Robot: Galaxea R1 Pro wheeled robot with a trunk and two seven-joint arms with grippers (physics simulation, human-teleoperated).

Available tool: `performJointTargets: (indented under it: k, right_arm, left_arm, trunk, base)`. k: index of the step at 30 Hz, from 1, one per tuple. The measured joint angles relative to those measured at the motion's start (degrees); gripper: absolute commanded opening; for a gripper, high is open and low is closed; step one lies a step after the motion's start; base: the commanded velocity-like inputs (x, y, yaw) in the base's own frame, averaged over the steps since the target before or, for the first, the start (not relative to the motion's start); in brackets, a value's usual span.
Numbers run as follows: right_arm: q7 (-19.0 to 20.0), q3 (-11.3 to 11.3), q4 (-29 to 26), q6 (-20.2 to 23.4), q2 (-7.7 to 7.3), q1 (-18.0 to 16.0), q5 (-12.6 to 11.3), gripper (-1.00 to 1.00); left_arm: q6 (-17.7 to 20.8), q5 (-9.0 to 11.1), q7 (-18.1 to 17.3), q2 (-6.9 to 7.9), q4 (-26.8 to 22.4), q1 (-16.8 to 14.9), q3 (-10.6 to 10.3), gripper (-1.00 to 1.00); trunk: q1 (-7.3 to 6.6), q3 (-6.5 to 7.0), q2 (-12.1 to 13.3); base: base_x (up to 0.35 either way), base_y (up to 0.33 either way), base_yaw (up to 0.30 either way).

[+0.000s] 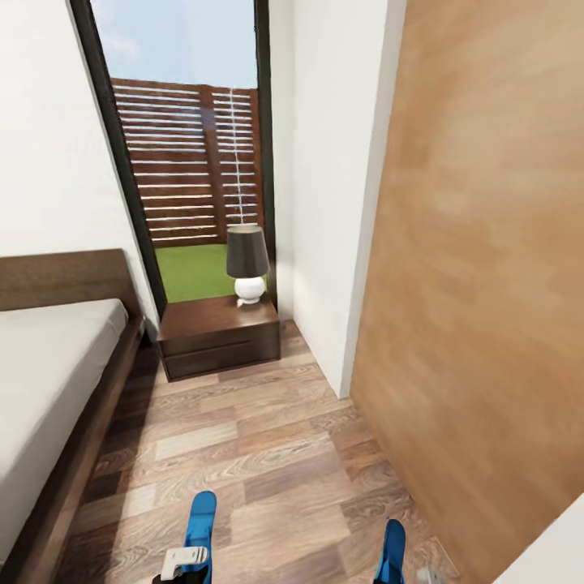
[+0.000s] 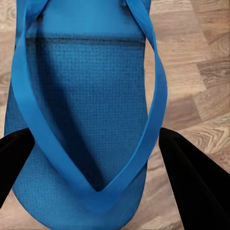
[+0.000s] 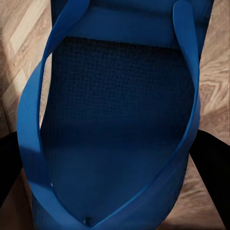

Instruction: In the bedroom, move the book from the bed onto either nightstand, and place the two sandals side by side next to the bed.

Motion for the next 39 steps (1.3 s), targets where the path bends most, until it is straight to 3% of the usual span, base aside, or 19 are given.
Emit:
performJointTargets:
  k: [39]
  right_arm:
    - [0.0, 0.0, 0.0, 0.0, -0.01, 0.0, 0.0, -1.00]
  left_arm:
    - [0.0, 0.0, 0.0, -0.01, 0.0, 0.0, 0.0, -1.00]
  trunk:
    - [0.00, 0.00, 0.0]
  base:
    - [0.326, 0.000, 0.053]
